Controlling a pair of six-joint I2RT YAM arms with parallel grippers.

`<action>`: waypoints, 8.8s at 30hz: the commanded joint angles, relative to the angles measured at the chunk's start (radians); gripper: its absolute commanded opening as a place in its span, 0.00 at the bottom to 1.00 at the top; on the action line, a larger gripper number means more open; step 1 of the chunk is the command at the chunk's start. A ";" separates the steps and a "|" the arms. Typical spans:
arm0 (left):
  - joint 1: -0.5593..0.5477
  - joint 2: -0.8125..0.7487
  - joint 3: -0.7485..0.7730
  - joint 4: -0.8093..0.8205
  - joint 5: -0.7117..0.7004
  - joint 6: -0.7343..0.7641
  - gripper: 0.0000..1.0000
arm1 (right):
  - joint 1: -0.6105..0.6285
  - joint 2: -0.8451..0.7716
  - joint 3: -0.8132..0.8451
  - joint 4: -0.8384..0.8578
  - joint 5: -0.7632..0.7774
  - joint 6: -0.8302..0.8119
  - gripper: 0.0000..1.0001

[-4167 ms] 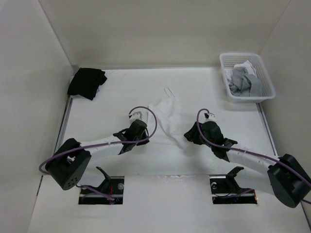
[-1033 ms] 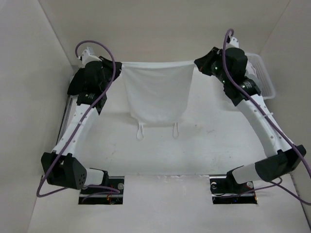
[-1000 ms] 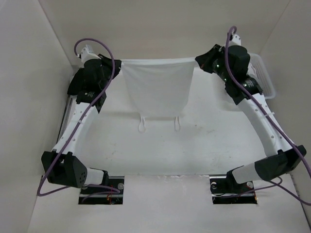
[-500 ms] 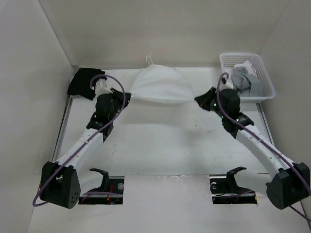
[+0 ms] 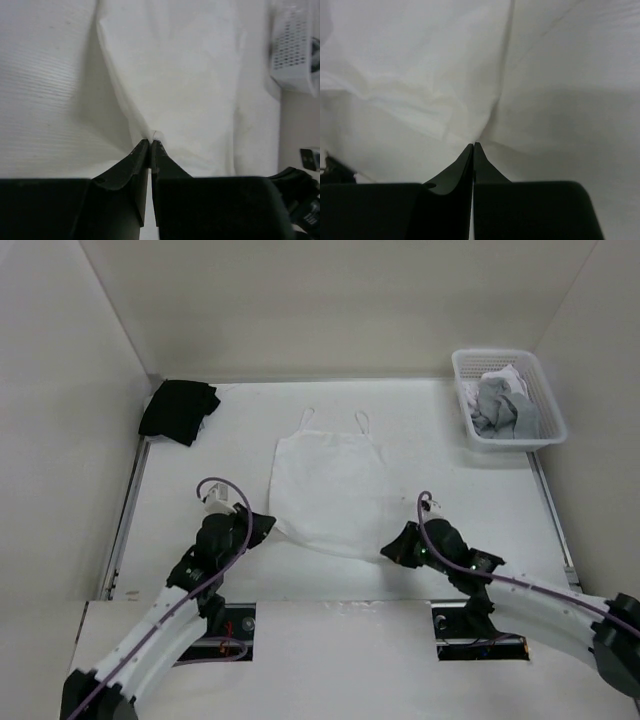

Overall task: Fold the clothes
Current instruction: Fold the tank top

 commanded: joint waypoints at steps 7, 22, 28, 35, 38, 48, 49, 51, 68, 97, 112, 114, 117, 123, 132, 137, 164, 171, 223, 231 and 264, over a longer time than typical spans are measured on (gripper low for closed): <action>-0.117 -0.307 0.184 -0.414 -0.181 -0.076 0.01 | 0.251 -0.351 0.141 -0.352 0.266 0.158 0.02; 0.070 0.789 0.790 0.244 -0.237 0.047 0.02 | -0.398 0.438 0.679 0.078 -0.102 -0.172 0.02; 0.141 1.187 1.143 0.145 -0.165 0.068 0.10 | -0.492 0.819 0.949 0.087 -0.139 -0.190 0.08; 0.181 1.228 1.151 0.155 -0.146 0.097 0.42 | -0.521 0.956 1.011 0.170 -0.124 -0.129 0.51; 0.173 1.079 0.903 0.222 -0.175 0.091 0.41 | -0.472 0.834 0.849 0.207 -0.063 -0.141 0.49; 0.178 0.853 0.407 0.376 -0.084 0.044 0.39 | -0.272 0.547 0.433 0.282 0.071 -0.126 0.13; 0.178 0.858 0.405 0.376 -0.067 0.041 0.39 | -0.265 0.537 0.419 0.282 0.074 -0.129 0.18; 0.178 0.871 0.401 0.388 -0.062 0.039 0.42 | -0.262 0.537 0.401 0.283 0.072 -0.130 0.26; 0.193 0.987 0.413 0.459 -0.059 -0.019 0.21 | -0.289 0.605 0.353 0.340 -0.007 -0.049 0.39; 0.172 0.970 0.388 0.511 -0.059 -0.038 0.01 | -0.321 0.712 0.358 0.460 0.000 0.043 0.03; 0.116 -0.133 0.414 -0.300 -0.056 0.054 0.00 | 0.028 -0.375 0.371 -0.469 0.313 -0.068 0.03; 0.104 -0.213 0.476 -0.416 -0.064 0.056 0.00 | 0.120 -0.438 0.434 -0.590 0.377 -0.031 0.03; 0.090 -0.236 0.533 -0.484 -0.053 0.053 0.00 | 0.232 -0.449 0.502 -0.661 0.446 0.003 0.03; 0.087 -0.078 0.461 -0.358 -0.048 0.054 0.01 | 0.164 -0.264 0.468 -0.464 0.363 -0.084 0.04; 0.181 0.487 0.486 0.103 -0.070 0.044 0.01 | -0.257 0.238 0.492 0.036 0.007 -0.166 0.04; 0.199 0.776 0.627 0.212 -0.056 0.016 0.01 | -0.376 0.543 0.681 0.101 -0.090 -0.183 0.04; 0.138 0.370 0.063 0.348 0.004 0.002 0.04 | -0.351 0.379 0.246 0.248 -0.069 -0.120 0.05; 0.139 0.310 -0.038 0.342 -0.010 -0.018 0.23 | -0.318 0.349 0.157 0.242 -0.047 -0.078 0.27; 0.044 0.559 0.212 0.605 0.076 -0.012 0.28 | -0.375 0.628 0.296 0.322 -0.285 -0.035 0.44; 0.014 0.552 0.232 0.605 0.085 -0.006 0.28 | -0.423 0.660 0.244 0.475 -0.331 0.063 0.12; 0.024 0.266 0.120 0.517 0.171 -0.065 0.30 | 0.103 0.841 1.097 -0.395 0.246 -0.198 0.37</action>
